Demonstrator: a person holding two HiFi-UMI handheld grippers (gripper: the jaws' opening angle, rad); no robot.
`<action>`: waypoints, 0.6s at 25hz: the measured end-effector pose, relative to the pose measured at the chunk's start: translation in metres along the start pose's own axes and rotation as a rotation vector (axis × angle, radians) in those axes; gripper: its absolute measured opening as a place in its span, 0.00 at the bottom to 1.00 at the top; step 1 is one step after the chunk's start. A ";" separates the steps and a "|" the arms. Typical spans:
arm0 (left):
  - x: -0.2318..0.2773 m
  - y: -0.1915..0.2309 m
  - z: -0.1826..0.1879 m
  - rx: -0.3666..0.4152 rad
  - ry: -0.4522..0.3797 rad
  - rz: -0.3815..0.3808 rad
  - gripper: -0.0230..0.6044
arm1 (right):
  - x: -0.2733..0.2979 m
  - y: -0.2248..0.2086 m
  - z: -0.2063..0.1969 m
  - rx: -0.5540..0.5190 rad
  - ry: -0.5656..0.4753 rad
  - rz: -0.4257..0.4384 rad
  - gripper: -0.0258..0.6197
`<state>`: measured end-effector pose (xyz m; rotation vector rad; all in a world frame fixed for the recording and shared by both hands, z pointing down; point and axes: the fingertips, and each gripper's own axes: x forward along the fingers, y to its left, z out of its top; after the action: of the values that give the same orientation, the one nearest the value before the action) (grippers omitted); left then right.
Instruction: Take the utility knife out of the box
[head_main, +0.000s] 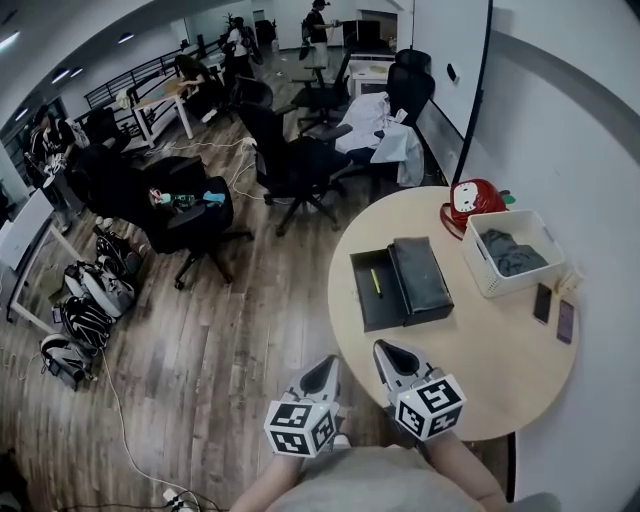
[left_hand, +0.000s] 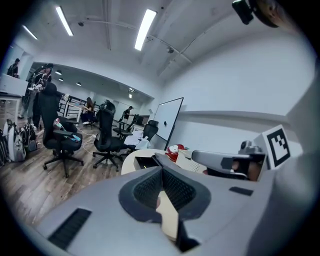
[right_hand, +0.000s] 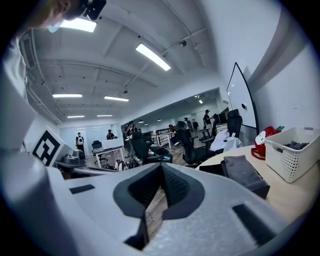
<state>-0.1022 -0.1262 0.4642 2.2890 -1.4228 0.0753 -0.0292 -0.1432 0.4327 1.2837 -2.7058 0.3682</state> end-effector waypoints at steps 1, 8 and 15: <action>0.003 0.004 0.000 -0.002 0.004 -0.002 0.04 | 0.004 -0.001 0.001 -0.002 0.000 -0.007 0.04; 0.023 0.015 0.000 -0.026 0.033 -0.023 0.04 | 0.022 -0.026 0.001 -0.028 0.041 -0.069 0.04; 0.061 0.022 0.000 -0.027 0.056 -0.029 0.04 | 0.047 -0.082 -0.002 -0.024 0.073 -0.139 0.04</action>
<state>-0.0928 -0.1854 0.4882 2.2674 -1.3539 0.1092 0.0051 -0.2275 0.4586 1.4122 -2.5361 0.3585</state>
